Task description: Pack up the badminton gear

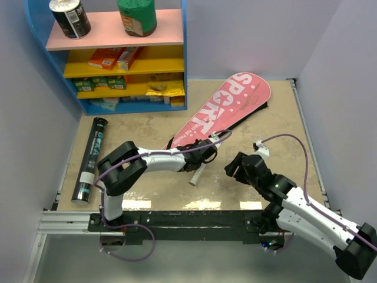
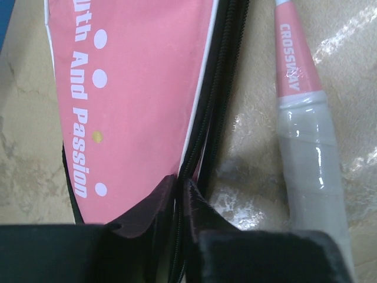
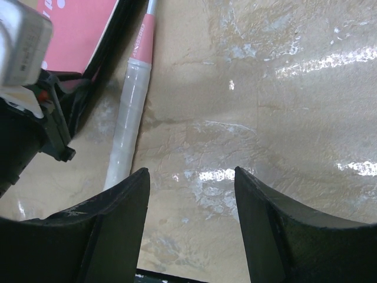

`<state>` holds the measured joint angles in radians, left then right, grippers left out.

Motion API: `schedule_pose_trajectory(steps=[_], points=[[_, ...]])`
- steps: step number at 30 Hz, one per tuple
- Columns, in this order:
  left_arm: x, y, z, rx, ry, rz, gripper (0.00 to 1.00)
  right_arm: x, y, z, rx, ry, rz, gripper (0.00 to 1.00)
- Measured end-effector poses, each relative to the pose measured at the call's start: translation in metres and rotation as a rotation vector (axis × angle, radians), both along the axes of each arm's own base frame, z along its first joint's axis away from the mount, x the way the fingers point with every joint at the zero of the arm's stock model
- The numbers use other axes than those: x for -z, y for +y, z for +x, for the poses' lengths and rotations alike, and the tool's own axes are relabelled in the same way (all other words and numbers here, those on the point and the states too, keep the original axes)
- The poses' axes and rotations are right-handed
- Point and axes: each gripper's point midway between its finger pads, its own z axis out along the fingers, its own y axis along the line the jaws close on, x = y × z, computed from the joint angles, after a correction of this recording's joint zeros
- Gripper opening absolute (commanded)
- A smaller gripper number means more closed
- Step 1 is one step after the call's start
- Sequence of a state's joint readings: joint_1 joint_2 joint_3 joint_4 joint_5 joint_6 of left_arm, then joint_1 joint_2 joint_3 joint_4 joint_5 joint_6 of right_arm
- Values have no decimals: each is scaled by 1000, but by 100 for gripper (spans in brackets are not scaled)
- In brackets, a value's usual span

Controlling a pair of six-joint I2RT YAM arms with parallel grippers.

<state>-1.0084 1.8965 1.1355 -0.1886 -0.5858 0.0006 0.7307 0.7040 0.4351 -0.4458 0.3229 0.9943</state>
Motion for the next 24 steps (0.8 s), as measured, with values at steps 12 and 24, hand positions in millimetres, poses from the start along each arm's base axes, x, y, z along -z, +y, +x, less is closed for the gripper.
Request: schedule_pose_trajectory(steps=[12,24], points=[[-13,0,2,11,-16,2,0,10,1,2,3,19,-19,62],[-106,-15,0,26,-67,-216,0,37,2,53,68,89,-192,61]])
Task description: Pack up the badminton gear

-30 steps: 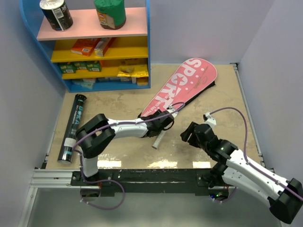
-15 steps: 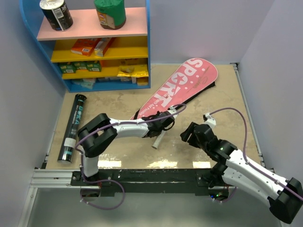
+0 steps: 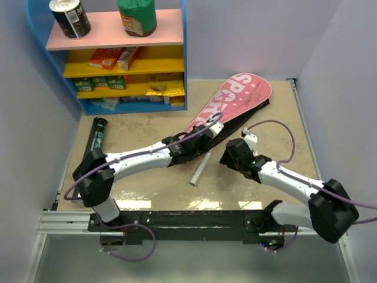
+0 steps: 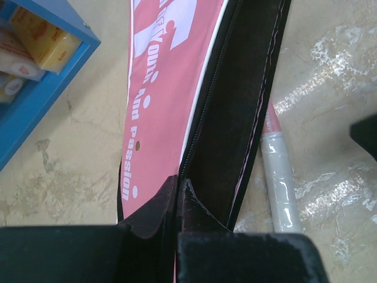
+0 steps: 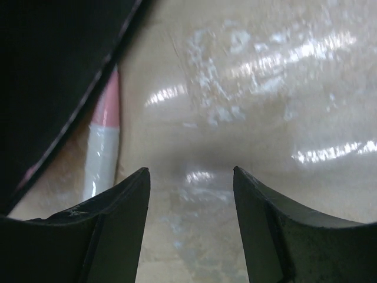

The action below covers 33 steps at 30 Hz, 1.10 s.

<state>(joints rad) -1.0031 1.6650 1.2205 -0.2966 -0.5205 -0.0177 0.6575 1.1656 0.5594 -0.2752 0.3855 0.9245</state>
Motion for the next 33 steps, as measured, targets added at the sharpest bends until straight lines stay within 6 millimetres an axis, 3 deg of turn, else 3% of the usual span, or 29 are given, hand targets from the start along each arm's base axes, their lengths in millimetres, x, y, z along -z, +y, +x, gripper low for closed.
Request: schedule_pose_trajectory(steps=[4,9,12,15,21,26,33], points=[[1,6,3,-8,25,-7,0,-11,11,34,-1,-35,-35,59],[4,28,22,-57,65,-21,0,-18,29,68,-17,-64,-69,56],[-5,39,38,-90,72,-47,0,-12,33,74,-28,-61,-83,56],[-26,44,56,-119,46,-90,0,-5,33,75,-35,-50,-96,55],[-65,32,70,-105,-7,-165,0,14,38,82,-39,-16,-122,54],[-68,30,70,-96,-5,-172,0,21,44,91,-42,-6,-132,51],[-67,30,70,-87,2,-167,0,32,50,105,-41,2,-170,35]])
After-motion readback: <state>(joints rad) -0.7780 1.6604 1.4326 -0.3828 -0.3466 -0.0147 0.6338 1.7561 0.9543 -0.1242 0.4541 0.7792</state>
